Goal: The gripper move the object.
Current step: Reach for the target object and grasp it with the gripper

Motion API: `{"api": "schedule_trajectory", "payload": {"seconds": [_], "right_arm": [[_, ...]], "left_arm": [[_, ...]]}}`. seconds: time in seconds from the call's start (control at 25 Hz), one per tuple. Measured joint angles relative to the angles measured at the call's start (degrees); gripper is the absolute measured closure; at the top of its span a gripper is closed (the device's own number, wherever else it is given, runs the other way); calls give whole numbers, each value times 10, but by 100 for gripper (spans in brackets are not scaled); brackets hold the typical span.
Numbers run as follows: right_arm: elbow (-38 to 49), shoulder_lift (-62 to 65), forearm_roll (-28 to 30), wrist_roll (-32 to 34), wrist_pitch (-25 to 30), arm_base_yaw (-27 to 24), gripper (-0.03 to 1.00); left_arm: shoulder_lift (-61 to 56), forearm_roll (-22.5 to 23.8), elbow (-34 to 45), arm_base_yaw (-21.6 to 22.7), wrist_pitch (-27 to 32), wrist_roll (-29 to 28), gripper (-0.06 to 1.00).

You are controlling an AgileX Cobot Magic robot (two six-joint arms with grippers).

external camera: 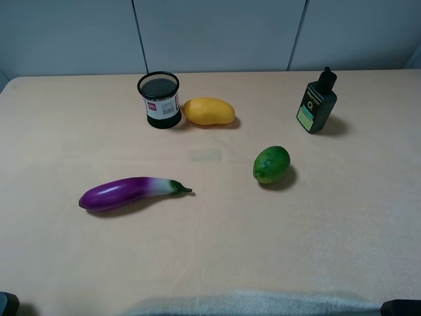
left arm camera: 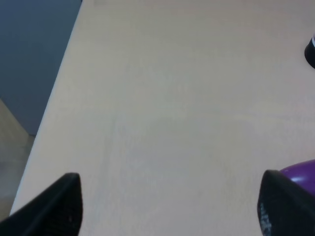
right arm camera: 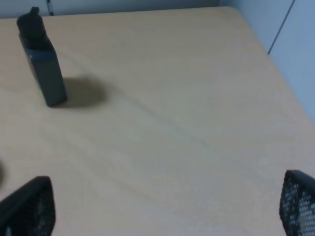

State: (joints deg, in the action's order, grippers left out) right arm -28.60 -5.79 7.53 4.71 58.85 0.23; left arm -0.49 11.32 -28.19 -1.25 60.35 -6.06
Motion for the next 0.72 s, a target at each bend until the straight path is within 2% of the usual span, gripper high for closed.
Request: {"api": "schedule_trajectory", "payload": {"seconds": [0.36,0.6,0.72], "right_arm": [[-18,-17,-38,9,10,0,27],[-80,-148,-41,16,64,0,27],[-113,-217,-44,20,74,0,27]], "left_arm": [[0,0,0,0,0,0,15],[0,0,0,0,0,0,15],[0,0,0,0,0,0,15]]}}
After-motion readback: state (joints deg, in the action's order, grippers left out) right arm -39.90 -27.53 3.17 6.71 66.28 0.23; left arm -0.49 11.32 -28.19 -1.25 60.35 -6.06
